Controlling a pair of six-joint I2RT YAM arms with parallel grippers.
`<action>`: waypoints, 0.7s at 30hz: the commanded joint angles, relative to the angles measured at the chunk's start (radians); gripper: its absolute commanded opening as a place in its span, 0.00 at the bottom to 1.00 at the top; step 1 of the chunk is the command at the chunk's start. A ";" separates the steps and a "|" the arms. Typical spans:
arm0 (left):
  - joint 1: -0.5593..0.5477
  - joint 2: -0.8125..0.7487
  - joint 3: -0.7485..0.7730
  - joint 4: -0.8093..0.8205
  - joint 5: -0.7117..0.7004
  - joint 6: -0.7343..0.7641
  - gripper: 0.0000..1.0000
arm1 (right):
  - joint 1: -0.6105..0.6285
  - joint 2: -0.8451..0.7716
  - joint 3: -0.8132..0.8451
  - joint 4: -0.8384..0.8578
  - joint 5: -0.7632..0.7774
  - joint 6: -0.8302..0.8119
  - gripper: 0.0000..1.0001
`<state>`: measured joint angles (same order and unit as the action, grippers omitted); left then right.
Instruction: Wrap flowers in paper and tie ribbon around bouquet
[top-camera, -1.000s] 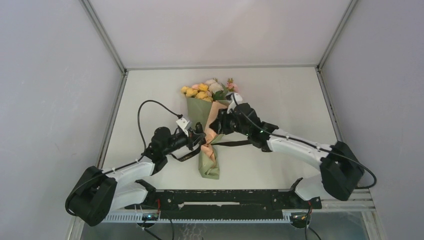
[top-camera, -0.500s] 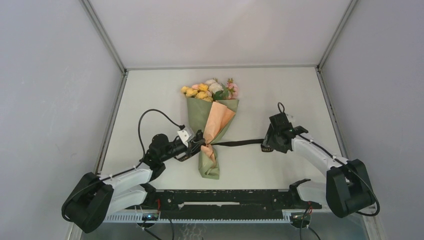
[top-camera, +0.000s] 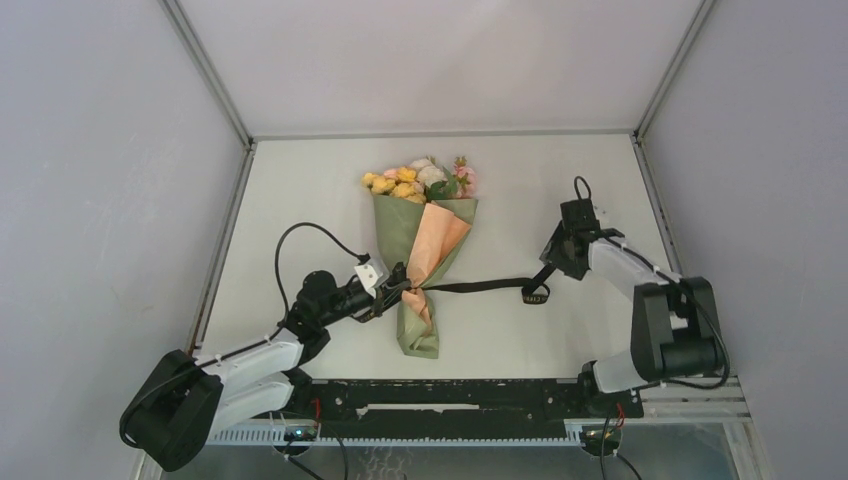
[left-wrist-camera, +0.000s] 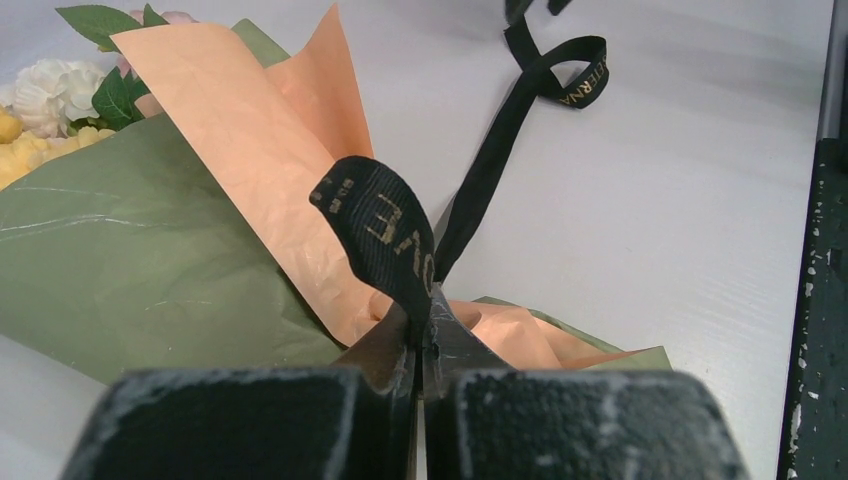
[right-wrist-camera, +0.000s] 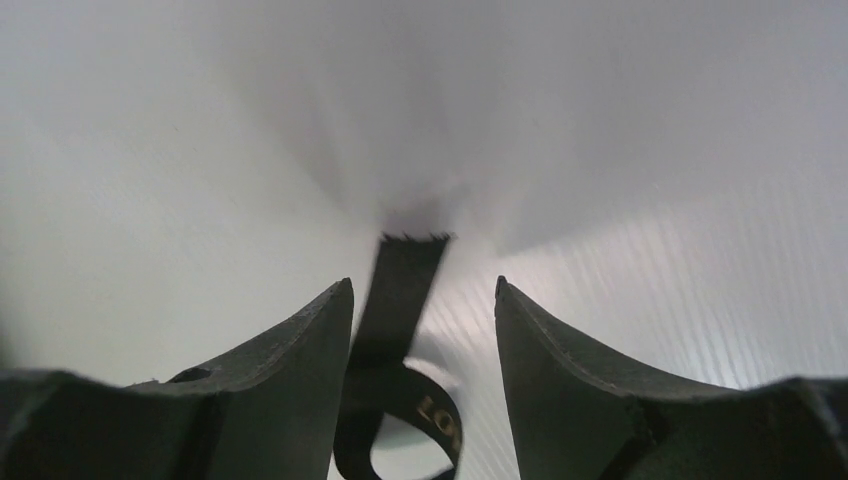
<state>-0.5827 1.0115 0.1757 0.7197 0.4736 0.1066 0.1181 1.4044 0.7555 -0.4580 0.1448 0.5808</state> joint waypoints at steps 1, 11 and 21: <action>-0.007 -0.017 -0.017 0.029 -0.006 0.032 0.00 | 0.000 0.115 0.105 0.045 -0.021 -0.059 0.62; -0.007 -0.015 -0.011 0.034 -0.006 0.061 0.00 | 0.007 0.228 0.116 0.057 -0.099 -0.096 0.42; -0.009 -0.019 -0.005 0.049 0.029 0.180 0.00 | 0.067 0.119 0.230 0.027 -0.076 -0.231 0.00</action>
<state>-0.5854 1.0115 0.1757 0.7204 0.4759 0.1844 0.1272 1.6154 0.8822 -0.4053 0.0460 0.4477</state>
